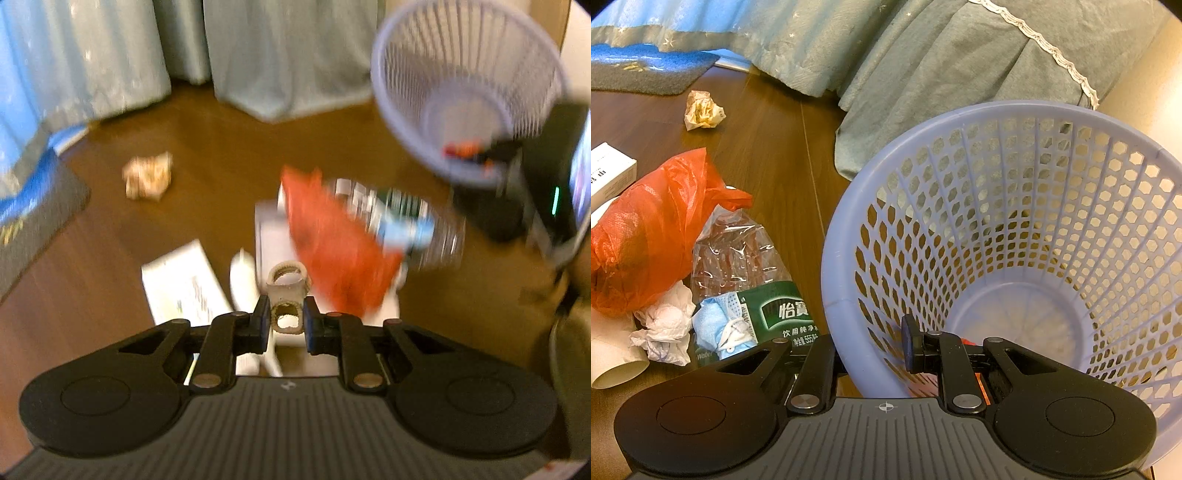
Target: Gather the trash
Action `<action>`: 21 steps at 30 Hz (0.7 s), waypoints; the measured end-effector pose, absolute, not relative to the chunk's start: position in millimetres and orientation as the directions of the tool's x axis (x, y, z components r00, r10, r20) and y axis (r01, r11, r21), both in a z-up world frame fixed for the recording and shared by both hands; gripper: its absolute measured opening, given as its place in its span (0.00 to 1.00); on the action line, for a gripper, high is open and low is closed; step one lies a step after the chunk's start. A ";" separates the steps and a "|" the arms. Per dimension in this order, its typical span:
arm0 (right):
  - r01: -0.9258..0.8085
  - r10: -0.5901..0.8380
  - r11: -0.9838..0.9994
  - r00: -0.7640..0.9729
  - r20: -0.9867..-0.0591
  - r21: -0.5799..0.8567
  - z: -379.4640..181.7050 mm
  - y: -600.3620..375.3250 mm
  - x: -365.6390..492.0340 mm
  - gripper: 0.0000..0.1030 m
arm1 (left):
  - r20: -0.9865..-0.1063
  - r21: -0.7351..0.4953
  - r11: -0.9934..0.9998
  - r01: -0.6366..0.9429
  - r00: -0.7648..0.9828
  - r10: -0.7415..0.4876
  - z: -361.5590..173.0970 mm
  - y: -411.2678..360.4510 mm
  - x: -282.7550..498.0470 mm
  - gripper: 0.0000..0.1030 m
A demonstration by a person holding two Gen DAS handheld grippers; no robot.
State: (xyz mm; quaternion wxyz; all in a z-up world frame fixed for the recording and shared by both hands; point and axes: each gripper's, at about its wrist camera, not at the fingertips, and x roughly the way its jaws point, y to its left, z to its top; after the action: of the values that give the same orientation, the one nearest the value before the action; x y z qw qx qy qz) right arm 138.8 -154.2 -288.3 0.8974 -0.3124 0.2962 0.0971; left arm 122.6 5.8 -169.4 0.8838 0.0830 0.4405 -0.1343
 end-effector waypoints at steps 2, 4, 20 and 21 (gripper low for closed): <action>-0.359 -0.010 0.787 0.806 -0.592 -0.502 -288.5 -154.4 138.4 0.13 | -0.772 0.013 0.940 0.340 0.601 -0.206 -148.1 -3.3 136.2 0.14; -0.358 -0.010 0.788 0.806 -0.592 -0.501 -288.4 -154.5 138.3 0.14 | -0.745 0.003 0.921 0.390 0.615 -0.258 -128.8 -17.5 149.2 0.14; -0.352 -0.003 0.800 0.807 -0.591 -0.485 -283.6 -154.7 142.3 0.13 | -0.606 -0.092 0.822 0.561 0.624 -0.494 -76.8 -117.7 225.6 0.28; -0.351 -0.002 0.802 0.807 -0.590 -0.484 -282.7 -155.5 143.1 0.13 | -0.616 -0.088 0.835 0.544 0.629 -0.475 -81.3 -111.0 225.8 0.28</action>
State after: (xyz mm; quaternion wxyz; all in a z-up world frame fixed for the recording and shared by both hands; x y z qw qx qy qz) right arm 143.1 -155.5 -282.7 0.9021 -0.2997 0.2952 0.0967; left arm 225.8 -111.0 -81.3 0.9009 0.0534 0.3251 -0.2827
